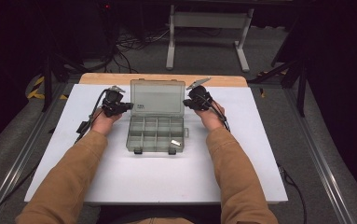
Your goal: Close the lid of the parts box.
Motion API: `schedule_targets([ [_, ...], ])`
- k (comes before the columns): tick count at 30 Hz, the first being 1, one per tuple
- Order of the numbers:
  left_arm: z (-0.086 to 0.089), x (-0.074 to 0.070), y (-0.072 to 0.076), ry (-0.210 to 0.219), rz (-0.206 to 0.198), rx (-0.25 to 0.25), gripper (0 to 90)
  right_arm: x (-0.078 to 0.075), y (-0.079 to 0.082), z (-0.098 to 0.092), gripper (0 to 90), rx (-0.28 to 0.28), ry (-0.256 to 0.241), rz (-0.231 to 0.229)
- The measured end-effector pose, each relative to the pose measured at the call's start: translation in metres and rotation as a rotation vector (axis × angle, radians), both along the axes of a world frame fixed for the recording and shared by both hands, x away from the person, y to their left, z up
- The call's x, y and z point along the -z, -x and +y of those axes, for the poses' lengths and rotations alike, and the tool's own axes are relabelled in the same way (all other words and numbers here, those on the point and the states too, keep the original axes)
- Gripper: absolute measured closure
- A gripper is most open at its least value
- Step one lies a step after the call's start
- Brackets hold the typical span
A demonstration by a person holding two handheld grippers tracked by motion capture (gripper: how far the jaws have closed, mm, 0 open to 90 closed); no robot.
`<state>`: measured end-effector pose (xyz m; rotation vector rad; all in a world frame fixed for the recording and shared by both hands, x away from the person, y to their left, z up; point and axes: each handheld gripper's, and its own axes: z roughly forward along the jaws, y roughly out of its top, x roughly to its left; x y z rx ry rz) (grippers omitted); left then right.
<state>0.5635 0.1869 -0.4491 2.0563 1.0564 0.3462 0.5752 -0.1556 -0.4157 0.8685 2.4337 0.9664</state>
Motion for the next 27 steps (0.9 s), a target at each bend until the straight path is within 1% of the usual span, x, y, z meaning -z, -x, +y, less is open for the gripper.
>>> schedule_targets([
  [3, 0.001, -0.002, 0.001, -0.002, -0.003, 0.004, 89.9, -0.002, 0.001, 0.000, 90.0, -0.004, -0.003, -0.006],
  [8, 0.001, -0.004, 0.003, 0.007, -0.002, 0.009, 89.9, -0.006, 0.005, -0.001, 90.0, -0.014, -0.007, -0.011],
  [16, 0.003, -0.008, 0.005, -0.006, -0.007, 0.030, 89.9, -0.013, 0.010, -0.002, 90.0, -0.033, -0.014, -0.023],
  [17, 0.003, -0.008, 0.006, -0.002, -0.002, 0.033, 89.9, -0.013, 0.011, -0.002, 90.0, -0.037, -0.014, -0.026],
  [18, 0.003, -0.009, 0.006, -0.006, -0.007, 0.034, 89.9, -0.014, 0.011, -0.002, 90.0, -0.039, -0.015, -0.026],
  [27, 0.004, -0.012, 0.010, -0.011, 0.000, 0.055, 89.9, -0.020, 0.020, -0.003, 90.0, -0.066, -0.020, -0.036],
])
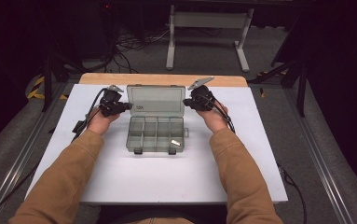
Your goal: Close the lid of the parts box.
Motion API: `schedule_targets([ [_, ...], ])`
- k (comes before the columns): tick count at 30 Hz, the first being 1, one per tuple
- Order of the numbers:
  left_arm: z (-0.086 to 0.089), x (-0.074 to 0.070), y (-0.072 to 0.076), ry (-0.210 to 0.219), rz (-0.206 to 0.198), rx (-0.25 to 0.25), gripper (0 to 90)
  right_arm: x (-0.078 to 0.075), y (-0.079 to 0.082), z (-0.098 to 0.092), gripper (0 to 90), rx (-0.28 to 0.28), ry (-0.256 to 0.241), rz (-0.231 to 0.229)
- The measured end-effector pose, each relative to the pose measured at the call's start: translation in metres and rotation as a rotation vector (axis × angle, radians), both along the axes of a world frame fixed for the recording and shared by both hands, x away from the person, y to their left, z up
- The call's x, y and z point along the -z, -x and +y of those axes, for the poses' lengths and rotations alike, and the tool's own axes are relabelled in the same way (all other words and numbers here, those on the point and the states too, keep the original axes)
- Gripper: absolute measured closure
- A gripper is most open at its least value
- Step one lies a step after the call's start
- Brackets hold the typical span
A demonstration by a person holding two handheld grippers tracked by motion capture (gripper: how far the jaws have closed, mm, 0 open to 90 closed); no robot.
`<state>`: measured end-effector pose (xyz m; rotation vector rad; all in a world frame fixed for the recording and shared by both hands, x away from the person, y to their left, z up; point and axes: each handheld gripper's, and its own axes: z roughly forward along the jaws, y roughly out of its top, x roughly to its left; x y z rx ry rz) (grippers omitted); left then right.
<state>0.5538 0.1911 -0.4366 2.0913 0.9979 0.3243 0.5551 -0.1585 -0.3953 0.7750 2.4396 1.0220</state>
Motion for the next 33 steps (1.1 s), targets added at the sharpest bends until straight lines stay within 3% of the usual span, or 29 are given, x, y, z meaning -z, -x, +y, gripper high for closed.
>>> schedule_targets([
  [6, 0.001, -0.003, 0.002, -0.012, -0.012, 0.017, 89.9, -0.003, 0.005, -0.002, 90.0, -0.021, -0.005, -0.005],
  [33, 0.003, -0.011, 0.015, -0.058, 0.008, 0.082, 89.9, -0.006, 0.028, -0.002, 90.0, -0.104, 0.036, 0.003],
])
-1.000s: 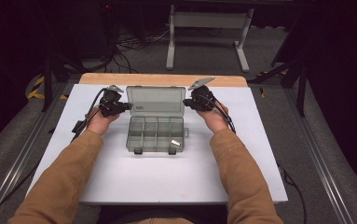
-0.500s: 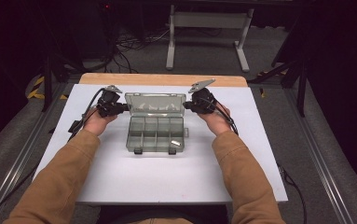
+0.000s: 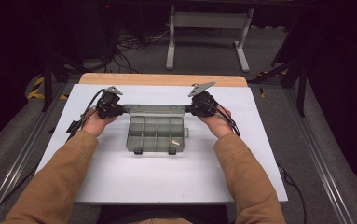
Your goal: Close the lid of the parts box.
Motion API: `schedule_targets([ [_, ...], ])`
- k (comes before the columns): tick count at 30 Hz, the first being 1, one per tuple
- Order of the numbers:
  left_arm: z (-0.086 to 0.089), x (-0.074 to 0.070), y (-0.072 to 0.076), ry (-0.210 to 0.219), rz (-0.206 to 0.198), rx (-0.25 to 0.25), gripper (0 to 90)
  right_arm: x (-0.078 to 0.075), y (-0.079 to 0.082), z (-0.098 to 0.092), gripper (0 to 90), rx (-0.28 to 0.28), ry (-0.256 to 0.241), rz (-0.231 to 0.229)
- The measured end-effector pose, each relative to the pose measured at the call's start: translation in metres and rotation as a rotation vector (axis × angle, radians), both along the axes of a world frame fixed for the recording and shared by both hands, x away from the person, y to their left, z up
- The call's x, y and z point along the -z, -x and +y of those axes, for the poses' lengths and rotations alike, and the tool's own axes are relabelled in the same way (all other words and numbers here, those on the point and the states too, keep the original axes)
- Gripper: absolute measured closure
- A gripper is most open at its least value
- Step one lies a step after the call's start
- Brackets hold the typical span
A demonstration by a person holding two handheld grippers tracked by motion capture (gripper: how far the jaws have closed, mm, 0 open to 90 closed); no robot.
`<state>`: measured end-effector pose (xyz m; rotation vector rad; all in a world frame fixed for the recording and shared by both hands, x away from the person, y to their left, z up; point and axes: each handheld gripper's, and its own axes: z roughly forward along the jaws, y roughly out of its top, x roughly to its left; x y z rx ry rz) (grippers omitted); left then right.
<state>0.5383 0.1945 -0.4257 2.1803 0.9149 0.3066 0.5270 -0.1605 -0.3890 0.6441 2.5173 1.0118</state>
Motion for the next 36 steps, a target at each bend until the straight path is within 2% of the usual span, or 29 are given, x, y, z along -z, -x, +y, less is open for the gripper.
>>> schedule_targets([
  [17, -0.002, -0.009, 0.010, -0.022, -0.002, 0.042, 89.8, -0.005, 0.013, 0.003, 90.0, -0.054, 0.027, 0.037],
  [19, -0.002, -0.012, 0.013, -0.025, 0.018, 0.066, 89.8, -0.006, 0.015, 0.003, 90.0, -0.058, 0.028, 0.042],
  [20, -0.002, -0.013, 0.014, -0.014, 0.036, 0.079, 89.8, -0.006, 0.016, 0.003, 90.0, -0.063, 0.029, 0.045],
  [25, -0.004, -0.019, 0.022, -0.025, 0.049, 0.125, 89.8, -0.007, 0.022, 0.005, 90.0, -0.078, 0.029, 0.058],
  [31, -0.005, -0.025, 0.032, -0.019, 0.070, 0.195, 87.9, -0.009, 0.030, 0.006, 90.0, -0.094, 0.036, 0.073],
  [36, -0.007, -0.025, 0.039, -0.046, 0.082, 0.217, 88.2, -0.009, 0.036, 0.009, 90.0, -0.111, 0.054, 0.087],
])
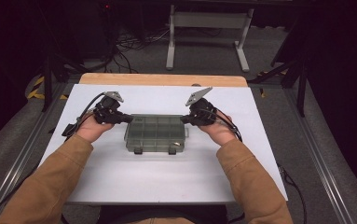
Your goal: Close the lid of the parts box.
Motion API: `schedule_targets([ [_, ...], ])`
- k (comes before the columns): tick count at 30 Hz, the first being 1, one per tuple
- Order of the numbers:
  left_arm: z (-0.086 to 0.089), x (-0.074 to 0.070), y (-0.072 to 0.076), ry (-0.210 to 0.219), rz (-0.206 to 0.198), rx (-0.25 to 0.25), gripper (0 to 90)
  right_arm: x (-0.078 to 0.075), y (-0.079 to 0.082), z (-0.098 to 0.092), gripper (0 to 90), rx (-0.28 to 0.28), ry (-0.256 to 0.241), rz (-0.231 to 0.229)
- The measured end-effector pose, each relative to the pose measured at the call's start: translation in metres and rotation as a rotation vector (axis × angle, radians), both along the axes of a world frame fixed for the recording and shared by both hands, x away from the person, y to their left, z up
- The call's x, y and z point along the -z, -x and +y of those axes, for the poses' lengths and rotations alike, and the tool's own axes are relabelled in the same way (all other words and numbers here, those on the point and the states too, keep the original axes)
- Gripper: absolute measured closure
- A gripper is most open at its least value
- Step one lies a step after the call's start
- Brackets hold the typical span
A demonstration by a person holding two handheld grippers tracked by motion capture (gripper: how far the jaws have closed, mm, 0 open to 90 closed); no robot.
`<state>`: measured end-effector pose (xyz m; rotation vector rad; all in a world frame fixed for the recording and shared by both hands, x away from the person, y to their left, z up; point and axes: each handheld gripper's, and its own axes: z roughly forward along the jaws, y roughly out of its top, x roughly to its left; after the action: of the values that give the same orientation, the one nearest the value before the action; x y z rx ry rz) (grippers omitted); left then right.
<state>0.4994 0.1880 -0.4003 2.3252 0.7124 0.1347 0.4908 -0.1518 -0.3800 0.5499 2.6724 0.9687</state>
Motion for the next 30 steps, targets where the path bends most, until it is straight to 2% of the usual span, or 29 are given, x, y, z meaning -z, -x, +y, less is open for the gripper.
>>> schedule_targets([
  [10, -0.002, -0.001, 0.011, -0.013, 0.017, 0.039, 88.6, 0.003, 0.010, 0.005, 90.0, -0.032, 0.034, 0.029],
  [30, -0.010, 0.002, 0.024, -0.075, 0.052, 0.109, 88.6, 0.013, 0.020, 0.009, 89.9, -0.071, 0.089, 0.069],
])
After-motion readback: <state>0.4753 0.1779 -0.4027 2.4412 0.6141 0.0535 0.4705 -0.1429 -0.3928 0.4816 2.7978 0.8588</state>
